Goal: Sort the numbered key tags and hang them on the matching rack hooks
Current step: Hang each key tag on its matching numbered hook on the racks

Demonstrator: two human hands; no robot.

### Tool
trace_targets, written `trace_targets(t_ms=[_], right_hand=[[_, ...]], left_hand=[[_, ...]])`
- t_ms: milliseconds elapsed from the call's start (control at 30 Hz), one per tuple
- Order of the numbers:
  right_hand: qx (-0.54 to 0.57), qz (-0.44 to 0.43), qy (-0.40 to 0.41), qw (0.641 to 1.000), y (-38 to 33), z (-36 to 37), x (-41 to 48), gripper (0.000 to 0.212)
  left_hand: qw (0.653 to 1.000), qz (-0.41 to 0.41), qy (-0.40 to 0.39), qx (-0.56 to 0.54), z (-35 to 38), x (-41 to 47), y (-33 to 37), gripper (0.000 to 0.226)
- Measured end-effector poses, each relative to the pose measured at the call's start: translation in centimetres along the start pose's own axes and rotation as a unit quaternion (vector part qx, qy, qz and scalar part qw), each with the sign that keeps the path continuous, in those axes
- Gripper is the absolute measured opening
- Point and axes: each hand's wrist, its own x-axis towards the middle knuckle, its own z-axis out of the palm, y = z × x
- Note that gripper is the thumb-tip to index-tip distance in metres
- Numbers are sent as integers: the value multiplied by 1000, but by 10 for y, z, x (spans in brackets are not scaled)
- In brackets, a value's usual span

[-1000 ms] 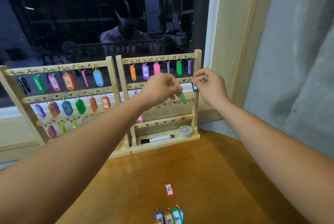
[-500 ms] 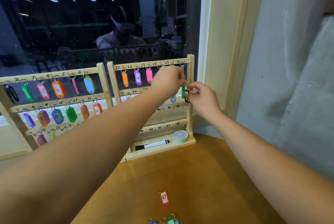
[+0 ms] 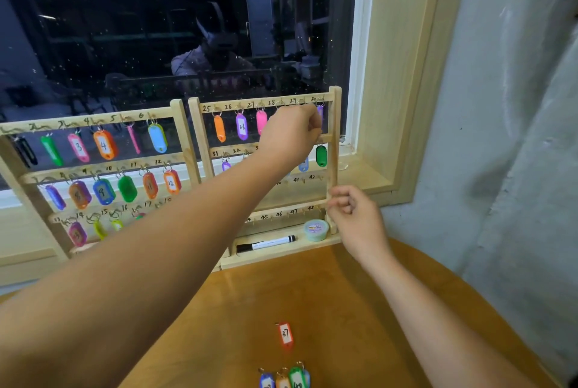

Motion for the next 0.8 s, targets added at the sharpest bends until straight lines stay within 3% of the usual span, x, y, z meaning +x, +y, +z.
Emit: trace_targets(t_ms=[167, 433, 800], right_hand=[[-35, 5, -51, 998, 12, 8, -47, 18], [-170, 38, -228, 958, 52, 21, -99, 19], [-176, -37, -202, 963, 69, 30, -122, 15]], left_hand=[[998, -4, 9, -66, -18, -61, -4, 3], [984, -95, -114, -98, -4, -187, -55, 4], [932, -158, -316, -83, 44, -280, -71, 27]])
